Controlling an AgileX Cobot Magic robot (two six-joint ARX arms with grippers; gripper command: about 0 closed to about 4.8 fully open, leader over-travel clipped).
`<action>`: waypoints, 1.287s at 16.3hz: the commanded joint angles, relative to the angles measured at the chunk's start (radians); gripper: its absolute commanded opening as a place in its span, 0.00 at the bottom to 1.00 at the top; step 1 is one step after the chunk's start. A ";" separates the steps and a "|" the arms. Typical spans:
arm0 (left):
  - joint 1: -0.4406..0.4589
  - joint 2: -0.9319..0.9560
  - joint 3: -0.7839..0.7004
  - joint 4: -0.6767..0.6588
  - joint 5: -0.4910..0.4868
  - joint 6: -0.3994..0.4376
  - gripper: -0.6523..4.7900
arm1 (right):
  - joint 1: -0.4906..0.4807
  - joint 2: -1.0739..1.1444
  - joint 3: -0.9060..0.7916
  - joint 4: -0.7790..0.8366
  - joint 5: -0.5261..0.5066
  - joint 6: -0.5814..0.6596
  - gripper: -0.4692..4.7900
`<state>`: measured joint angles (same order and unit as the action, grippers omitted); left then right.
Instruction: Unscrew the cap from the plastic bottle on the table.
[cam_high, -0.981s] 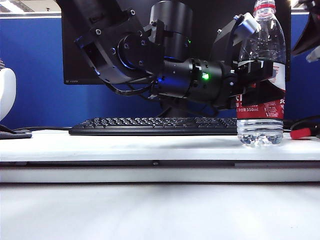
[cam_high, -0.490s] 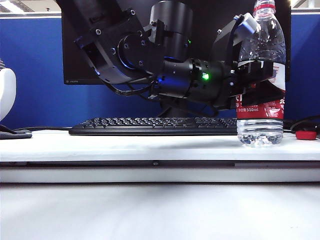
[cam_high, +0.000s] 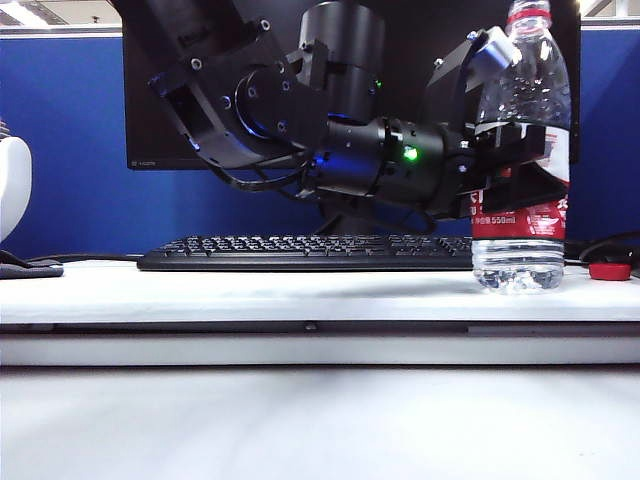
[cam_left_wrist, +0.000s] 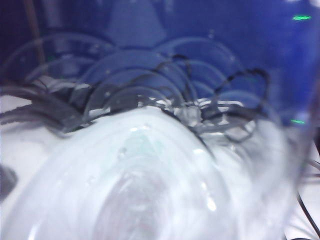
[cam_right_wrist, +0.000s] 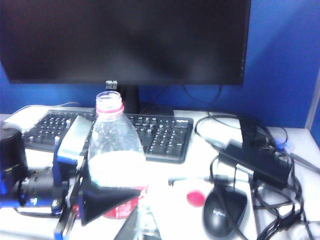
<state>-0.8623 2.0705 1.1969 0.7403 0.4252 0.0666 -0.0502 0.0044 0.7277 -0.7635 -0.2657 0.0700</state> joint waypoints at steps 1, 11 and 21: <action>0.000 0.006 -0.006 -0.043 -0.024 0.005 0.33 | 0.000 0.000 -0.005 -0.105 0.002 0.005 0.09; 0.000 0.007 -0.006 -0.043 -0.030 0.012 0.36 | 0.000 -0.001 -0.005 -0.002 -0.005 0.004 0.09; 0.000 0.007 -0.006 -0.043 -0.066 0.011 0.80 | 0.000 -0.001 -0.005 -0.003 -0.006 0.003 0.09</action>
<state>-0.8619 2.0842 1.1892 0.6830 0.3614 0.0750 -0.0505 0.0044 0.7185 -0.7830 -0.2657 0.0708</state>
